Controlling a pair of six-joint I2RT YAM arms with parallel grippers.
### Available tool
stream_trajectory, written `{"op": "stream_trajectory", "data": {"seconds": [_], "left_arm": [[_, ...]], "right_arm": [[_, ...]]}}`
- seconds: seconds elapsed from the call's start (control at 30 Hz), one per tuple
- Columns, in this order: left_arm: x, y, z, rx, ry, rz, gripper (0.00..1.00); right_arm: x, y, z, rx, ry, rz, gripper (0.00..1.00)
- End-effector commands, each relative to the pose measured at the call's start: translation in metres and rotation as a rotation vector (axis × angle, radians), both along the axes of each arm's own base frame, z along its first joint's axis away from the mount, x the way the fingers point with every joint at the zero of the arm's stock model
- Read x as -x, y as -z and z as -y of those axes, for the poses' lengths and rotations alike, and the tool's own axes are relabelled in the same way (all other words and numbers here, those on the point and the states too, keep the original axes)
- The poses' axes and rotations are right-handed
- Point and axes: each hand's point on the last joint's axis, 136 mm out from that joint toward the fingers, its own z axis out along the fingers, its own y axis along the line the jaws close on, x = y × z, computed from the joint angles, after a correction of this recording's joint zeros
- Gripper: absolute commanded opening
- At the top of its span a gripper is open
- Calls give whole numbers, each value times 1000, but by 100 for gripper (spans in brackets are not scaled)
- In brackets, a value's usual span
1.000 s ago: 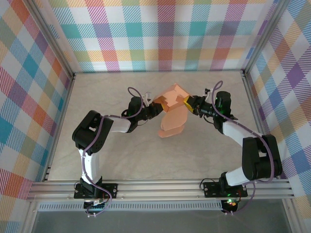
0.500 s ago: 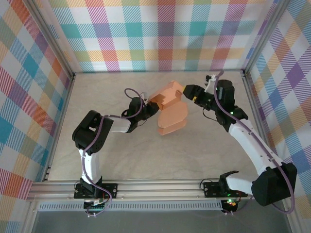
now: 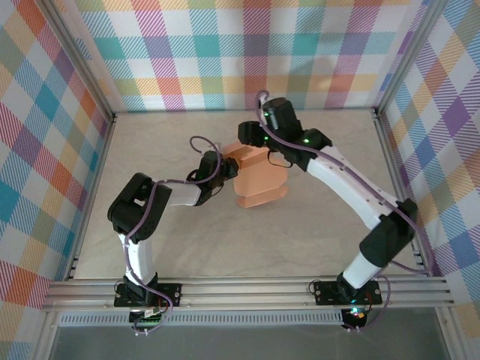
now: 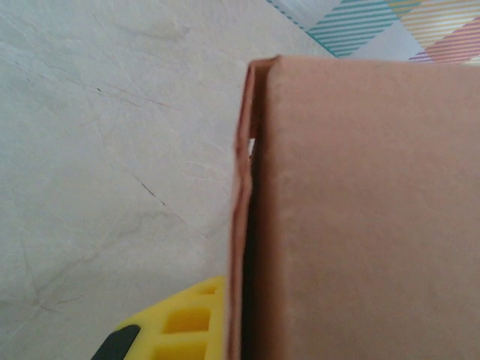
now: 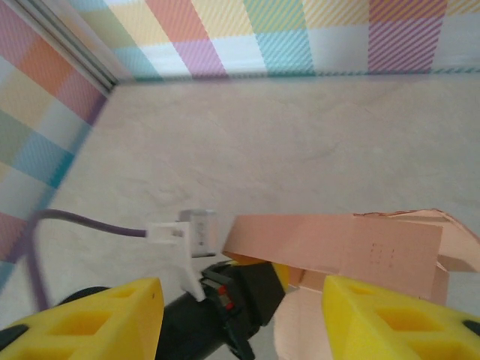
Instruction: Fold the paper box
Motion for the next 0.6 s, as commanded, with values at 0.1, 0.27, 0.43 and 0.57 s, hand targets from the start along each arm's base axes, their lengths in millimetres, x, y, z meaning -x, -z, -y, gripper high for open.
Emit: {"op": "stream_trajectory", "data": {"seconds": [0.1, 0.27, 0.43, 0.57], "left_arm": [[2, -24, -5, -5, -20, 55, 0], [3, -28, -4, 1, -6, 56, 0], [6, -31, -5, 0, 0, 59, 0], [6, -32, -3, 8, 6, 63, 0]], "right_arm": [[-21, 18, 9, 154, 62, -33, 56], [-24, 40, 8, 191, 75, -87, 56], [-26, 55, 3, 184, 80, -127, 55], [-26, 59, -5, 154, 58, -149, 51]]}}
